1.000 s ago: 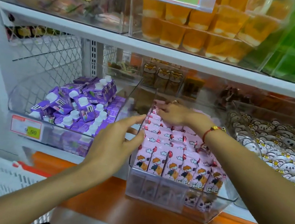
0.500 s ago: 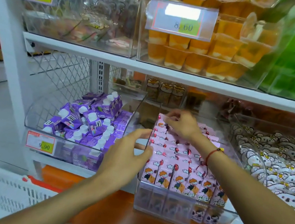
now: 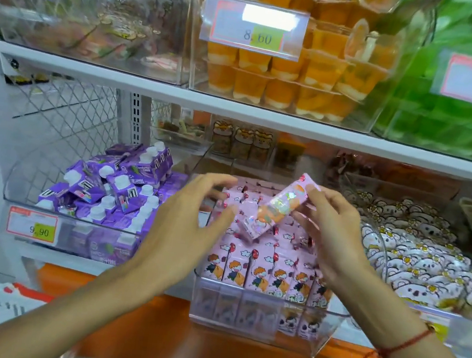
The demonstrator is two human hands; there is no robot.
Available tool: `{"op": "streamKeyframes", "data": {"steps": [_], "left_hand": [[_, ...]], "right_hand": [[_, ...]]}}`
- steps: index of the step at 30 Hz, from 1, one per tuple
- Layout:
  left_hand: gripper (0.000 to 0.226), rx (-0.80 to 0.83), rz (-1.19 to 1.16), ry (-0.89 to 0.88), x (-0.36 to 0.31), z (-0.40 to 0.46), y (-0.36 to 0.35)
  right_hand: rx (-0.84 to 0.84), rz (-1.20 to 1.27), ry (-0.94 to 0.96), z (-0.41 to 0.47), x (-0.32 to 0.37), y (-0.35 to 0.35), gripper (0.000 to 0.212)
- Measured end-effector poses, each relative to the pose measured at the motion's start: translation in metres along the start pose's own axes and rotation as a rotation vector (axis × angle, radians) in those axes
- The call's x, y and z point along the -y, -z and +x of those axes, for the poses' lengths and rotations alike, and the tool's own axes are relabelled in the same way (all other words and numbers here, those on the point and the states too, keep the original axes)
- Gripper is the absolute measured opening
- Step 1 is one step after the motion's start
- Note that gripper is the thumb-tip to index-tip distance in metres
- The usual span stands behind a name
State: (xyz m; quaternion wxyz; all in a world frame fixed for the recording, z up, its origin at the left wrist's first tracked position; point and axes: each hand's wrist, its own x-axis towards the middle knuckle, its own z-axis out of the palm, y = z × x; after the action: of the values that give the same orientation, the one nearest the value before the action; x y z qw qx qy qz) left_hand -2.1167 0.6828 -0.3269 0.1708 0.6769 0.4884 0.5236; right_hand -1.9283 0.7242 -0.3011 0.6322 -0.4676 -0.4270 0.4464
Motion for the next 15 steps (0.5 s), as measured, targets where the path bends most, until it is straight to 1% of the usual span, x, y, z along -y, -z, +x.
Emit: {"op": "streamKeyframes", "data": {"steps": [2, 4, 6, 9, 13, 15], "left_hand": [[0.039, 0.1, 0.07, -0.062, -0.007, -0.006, -0.009], [0.046, 0.173, 0.138, -0.076, -0.012, -0.011, -0.019], [0.046, 0.204, 0.12, -0.054, -0.017, -0.012, -0.026], [0.037, 0.188, -0.024, 0.007, -0.019, -0.007, -0.032], [0.038, 0.157, -0.061, 0.004, -0.015, -0.001, -0.032], [0.04, 0.139, -0.113, 0.014, -0.013, 0.0, -0.031]], "right_hand": [[0.045, -0.017, -0.034, -0.008, 0.003, 0.009, 0.011], [0.053, -0.022, -0.044, -0.012, 0.005, 0.011, 0.012], [0.054, -0.029, -0.042, -0.014, 0.005, 0.011, 0.01], [0.076, -0.003, -0.034, -0.014, 0.007, 0.009, 0.009], [0.171, 0.068, -0.033, -0.012, 0.006, 0.008, 0.011], [0.226, 0.094, -0.028, -0.011, 0.005, 0.008, 0.016]]}}
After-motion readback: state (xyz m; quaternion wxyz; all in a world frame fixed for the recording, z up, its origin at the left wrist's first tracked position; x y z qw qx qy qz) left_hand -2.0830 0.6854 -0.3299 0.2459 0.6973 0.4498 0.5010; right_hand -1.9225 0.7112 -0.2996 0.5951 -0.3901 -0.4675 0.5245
